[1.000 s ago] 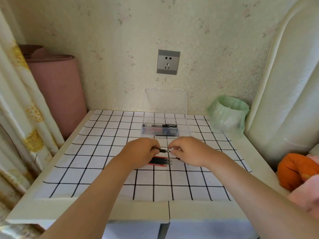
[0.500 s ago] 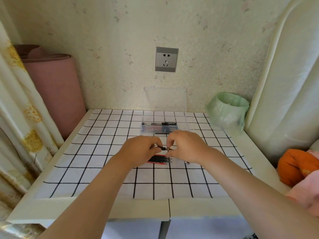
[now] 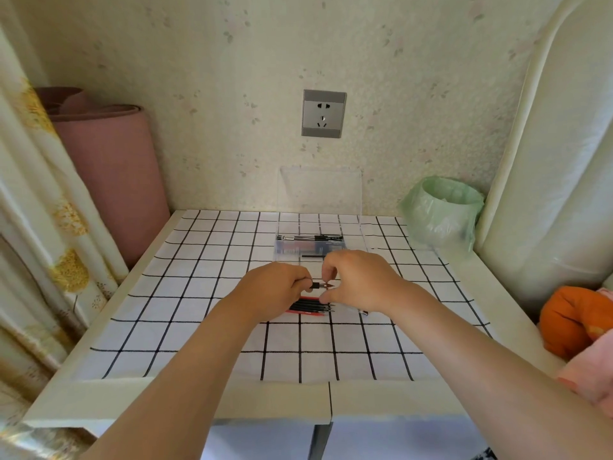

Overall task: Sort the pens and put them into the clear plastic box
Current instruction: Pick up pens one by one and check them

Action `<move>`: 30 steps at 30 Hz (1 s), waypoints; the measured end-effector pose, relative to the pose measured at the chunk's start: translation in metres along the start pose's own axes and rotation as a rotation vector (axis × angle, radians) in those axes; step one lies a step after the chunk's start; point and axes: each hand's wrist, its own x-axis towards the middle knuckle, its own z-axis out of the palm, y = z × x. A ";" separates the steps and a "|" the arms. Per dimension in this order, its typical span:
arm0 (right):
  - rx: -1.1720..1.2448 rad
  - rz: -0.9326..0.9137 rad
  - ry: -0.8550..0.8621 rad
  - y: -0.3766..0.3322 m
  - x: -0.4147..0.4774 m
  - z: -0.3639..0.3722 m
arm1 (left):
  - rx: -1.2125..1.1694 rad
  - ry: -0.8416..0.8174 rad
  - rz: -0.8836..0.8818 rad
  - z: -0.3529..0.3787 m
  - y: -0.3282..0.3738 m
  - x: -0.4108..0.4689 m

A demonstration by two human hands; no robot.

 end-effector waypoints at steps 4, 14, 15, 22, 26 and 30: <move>0.032 -0.025 -0.055 0.000 -0.001 -0.001 | -0.010 0.025 -0.004 -0.001 -0.002 -0.002; 0.014 0.002 0.043 0.001 -0.003 -0.003 | -0.029 0.056 0.035 -0.003 -0.003 -0.002; 0.025 -0.006 0.039 0.001 -0.004 -0.002 | -0.032 0.054 0.035 -0.003 -0.004 -0.002; 0.074 -0.039 -0.016 0.003 -0.005 -0.001 | -0.034 0.037 0.037 -0.006 -0.005 -0.002; 0.070 -0.005 -0.040 0.010 -0.005 -0.003 | -0.077 0.042 -0.065 -0.011 -0.009 -0.005; 0.085 0.035 -0.056 0.020 -0.007 -0.010 | -0.030 0.075 -0.215 -0.026 -0.023 -0.009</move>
